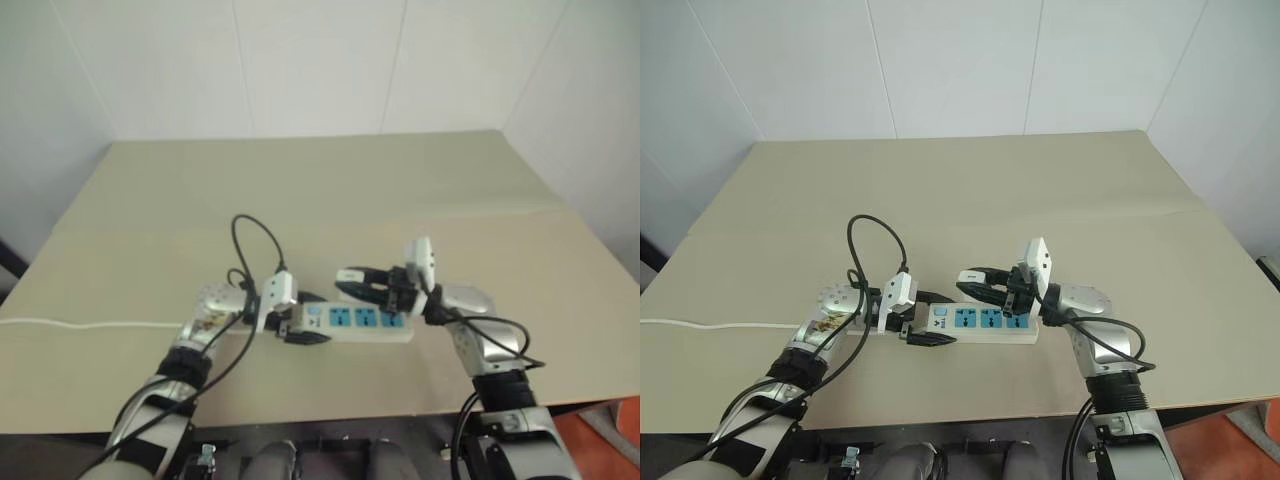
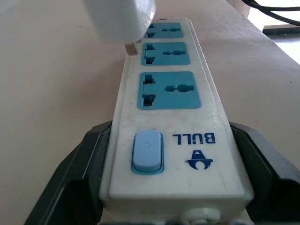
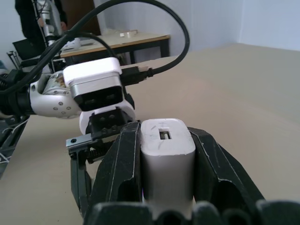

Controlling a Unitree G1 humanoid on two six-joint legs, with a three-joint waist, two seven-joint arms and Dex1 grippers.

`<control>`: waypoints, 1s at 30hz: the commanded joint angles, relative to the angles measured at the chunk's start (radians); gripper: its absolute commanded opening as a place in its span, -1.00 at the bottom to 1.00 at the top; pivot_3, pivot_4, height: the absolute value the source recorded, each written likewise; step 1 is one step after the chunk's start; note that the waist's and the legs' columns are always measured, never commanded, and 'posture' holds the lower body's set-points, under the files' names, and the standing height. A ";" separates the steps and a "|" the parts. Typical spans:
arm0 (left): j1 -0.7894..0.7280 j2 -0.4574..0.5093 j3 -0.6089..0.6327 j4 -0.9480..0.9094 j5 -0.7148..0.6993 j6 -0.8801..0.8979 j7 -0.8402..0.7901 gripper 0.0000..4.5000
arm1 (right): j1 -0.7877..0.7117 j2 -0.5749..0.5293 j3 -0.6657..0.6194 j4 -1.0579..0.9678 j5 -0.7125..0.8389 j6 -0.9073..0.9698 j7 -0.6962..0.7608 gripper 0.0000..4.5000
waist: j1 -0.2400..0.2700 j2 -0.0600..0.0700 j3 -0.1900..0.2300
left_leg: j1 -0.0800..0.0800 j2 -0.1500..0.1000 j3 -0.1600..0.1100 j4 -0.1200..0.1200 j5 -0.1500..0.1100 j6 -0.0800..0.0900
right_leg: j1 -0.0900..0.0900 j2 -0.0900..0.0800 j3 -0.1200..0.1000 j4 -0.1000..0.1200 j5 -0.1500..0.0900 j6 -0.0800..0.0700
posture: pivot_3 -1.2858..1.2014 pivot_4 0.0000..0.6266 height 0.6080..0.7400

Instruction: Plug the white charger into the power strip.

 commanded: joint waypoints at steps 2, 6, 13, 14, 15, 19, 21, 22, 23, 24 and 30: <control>0.039 0.005 -0.043 0.006 0.034 0.033 -0.006 0.46 | -0.044 0.018 0.028 0.034 -0.013 -0.078 0.031 -0.49 | -0.002 0.000 0.000 | 0.001 0.000 0.000 0.000 0.000 0.000 | 0.000 0.000 0.000 0.000 0.000 0.000 | 0.03 -0.52 1.00; 0.039 0.005 -0.044 0.010 0.035 0.032 -0.004 0.46 | -0.044 0.031 0.055 0.063 -0.027 -0.108 0.046 -0.49 | -0.002 0.000 0.000 | 0.001 0.000 0.000 0.000 0.000 0.000 | 0.000 0.000 0.000 0.000 0.000 0.000 | 0.03 -0.52 1.00; 0.041 0.008 -0.046 0.011 0.037 0.031 -0.006 0.46 | -0.048 0.041 0.075 0.111 -0.044 -0.148 0.044 -0.49 | -0.002 0.000 0.000 | 0.001 0.000 0.000 0.000 0.000 0.000 | 0.000 0.000 0.000 0.000 0.000 0.000 | 0.03 -0.52 1.00; 0.041 0.009 -0.045 0.010 0.037 0.031 -0.006 0.46 | -0.048 0.039 0.075 0.117 -0.046 -0.153 0.046 -0.49 | -0.002 0.000 0.000 | 0.001 0.000 0.000 0.000 0.000 0.000 | 0.000 0.000 0.000 0.000 0.000 0.000 | 0.03 -0.52 1.00; 0.043 0.010 -0.045 0.008 0.037 0.032 -0.006 0.46 | -0.047 0.036 0.075 0.123 -0.047 -0.157 0.046 -0.49 | -0.002 0.000 0.000 | 0.001 0.000 0.000 -0.001 0.000 0.000 | 0.000 0.000 0.000 0.000 0.000 0.000 | 0.03 -0.52 1.00; 0.047 0.011 -0.046 0.003 0.036 0.033 -0.005 0.46 | -0.049 0.021 0.069 0.144 -0.049 -0.171 0.052 -0.49 | -0.003 0.001 -0.001 | 0.002 0.000 0.000 -0.001 0.000 0.000 | 0.001 0.000 0.000 0.000 0.000 0.000 | 0.03 -0.52 1.00; 0.048 0.011 -0.046 0.001 0.037 0.034 -0.004 0.46 | -0.051 0.014 0.068 0.151 -0.051 -0.173 0.057 -0.49 | -0.003 0.000 -0.001 | 0.002 0.000 0.000 -0.001 0.000 0.000 | 0.001 0.000 0.000 0.000 0.000 0.000 | 0.03 -0.52 1.00; 0.049 0.012 -0.046 0.000 0.037 0.034 -0.004 0.46 | -0.050 0.007 0.067 0.153 -0.051 -0.172 0.061 -0.49 | -0.003 0.001 -0.001 | 0.002 0.000 0.000 -0.001 0.000 0.000 | 0.001 0.000 0.000 0.000 0.000 0.000 | 0.03 -0.52 1.00; 0.050 0.012 -0.047 -0.002 0.037 0.034 -0.003 0.46 | -0.049 0.002 0.067 0.155 -0.053 -0.174 0.064 -0.49 | -0.003 0.001 -0.001 | 0.002 0.000 0.000 -0.001 0.000 0.000 | 0.001 0.000 0.000 0.000 0.000 0.000 | 0.03 -0.52 1.00; 0.051 0.012 -0.047 -0.003 0.037 0.034 -0.003 0.46 | -0.047 -0.003 0.067 0.157 -0.053 -0.175 0.066 -0.49 | -0.002 0.001 -0.001 | 0.002 0.000 0.000 -0.001 0.000 0.000 | 0.001 0.000 0.000 0.000 0.000 0.000 | 0.03 -0.52 1.00; 0.054 0.013 -0.048 -0.011 0.036 0.037 -0.003 0.46 | -0.033 -0.012 0.072 0.167 -0.068 -0.192 0.073 -0.49 | -0.002 0.001 -0.001 | 0.002 0.000 0.000 -0.001 0.000 0.000 | 0.001 0.000 0.000 0.000 0.000 0.000 | 0.03 -0.52 1.00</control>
